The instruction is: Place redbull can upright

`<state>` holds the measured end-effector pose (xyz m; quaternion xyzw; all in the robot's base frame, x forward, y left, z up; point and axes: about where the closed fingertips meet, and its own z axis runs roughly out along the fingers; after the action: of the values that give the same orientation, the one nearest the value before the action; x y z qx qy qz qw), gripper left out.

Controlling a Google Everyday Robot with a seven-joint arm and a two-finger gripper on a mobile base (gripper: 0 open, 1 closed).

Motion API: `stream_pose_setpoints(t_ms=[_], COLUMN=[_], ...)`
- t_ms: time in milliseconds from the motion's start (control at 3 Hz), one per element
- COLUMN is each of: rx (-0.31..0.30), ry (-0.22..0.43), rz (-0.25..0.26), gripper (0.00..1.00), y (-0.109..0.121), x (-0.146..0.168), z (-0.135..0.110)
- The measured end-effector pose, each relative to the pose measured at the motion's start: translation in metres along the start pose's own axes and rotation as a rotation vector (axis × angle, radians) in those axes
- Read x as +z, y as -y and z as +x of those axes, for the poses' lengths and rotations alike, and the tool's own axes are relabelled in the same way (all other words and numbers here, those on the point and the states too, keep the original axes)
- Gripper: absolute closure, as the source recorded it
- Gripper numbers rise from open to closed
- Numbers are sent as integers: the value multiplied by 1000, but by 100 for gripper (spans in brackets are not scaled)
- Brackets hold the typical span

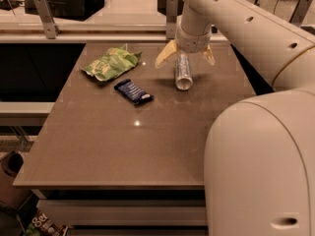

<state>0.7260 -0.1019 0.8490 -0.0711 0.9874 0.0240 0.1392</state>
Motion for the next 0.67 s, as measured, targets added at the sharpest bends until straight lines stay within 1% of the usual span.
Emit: stream_pose_setpoints(t_ms=[333, 667], rx=[-30, -46], ry=[-48, -81], rz=[7, 24], gripper=[0, 0], y=[6, 13], x=[-3, -11], z=[6, 11])
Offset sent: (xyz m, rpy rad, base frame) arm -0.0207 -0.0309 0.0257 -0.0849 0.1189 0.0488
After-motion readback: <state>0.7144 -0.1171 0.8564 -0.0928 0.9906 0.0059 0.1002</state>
